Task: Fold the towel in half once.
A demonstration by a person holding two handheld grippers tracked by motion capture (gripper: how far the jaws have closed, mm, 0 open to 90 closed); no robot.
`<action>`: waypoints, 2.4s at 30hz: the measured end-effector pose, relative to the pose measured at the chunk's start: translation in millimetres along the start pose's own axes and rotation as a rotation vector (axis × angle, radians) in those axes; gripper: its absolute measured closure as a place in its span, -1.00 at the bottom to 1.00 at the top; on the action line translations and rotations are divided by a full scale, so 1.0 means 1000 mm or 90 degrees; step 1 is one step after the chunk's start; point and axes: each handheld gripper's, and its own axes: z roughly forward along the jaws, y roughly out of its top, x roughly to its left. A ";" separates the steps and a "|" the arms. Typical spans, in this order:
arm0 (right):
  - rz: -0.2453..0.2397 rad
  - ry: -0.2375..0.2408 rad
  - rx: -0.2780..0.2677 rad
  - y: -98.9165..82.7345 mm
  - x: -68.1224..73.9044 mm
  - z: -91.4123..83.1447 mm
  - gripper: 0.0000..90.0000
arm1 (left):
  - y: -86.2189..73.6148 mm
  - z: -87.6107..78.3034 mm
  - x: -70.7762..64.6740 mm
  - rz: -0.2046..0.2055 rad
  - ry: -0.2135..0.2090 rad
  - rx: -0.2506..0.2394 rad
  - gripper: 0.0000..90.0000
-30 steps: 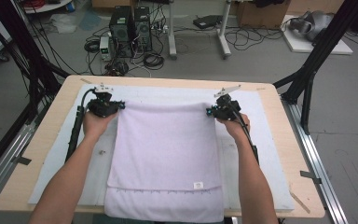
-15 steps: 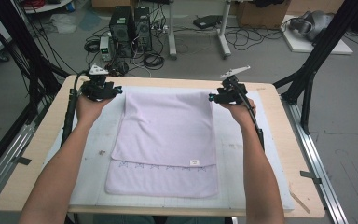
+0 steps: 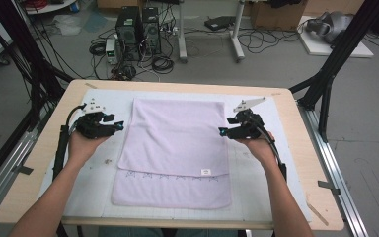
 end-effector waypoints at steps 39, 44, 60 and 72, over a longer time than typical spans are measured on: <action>-0.073 0.086 0.047 -0.078 0.073 0.012 0.49 | -0.072 -0.013 -0.066 0.066 -0.127 0.064 0.49; -0.074 0.113 0.053 -0.077 0.073 0.012 0.84 | -0.073 -0.013 -0.073 0.079 -0.101 0.057 0.78; -0.044 0.117 -0.006 -0.060 0.058 -0.010 0.92 | -0.049 -0.037 -0.062 0.056 -0.103 0.009 0.93; -0.068 0.124 -0.040 -0.060 0.075 -0.041 0.93 | -0.061 -0.068 -0.080 0.082 -0.111 -0.009 0.95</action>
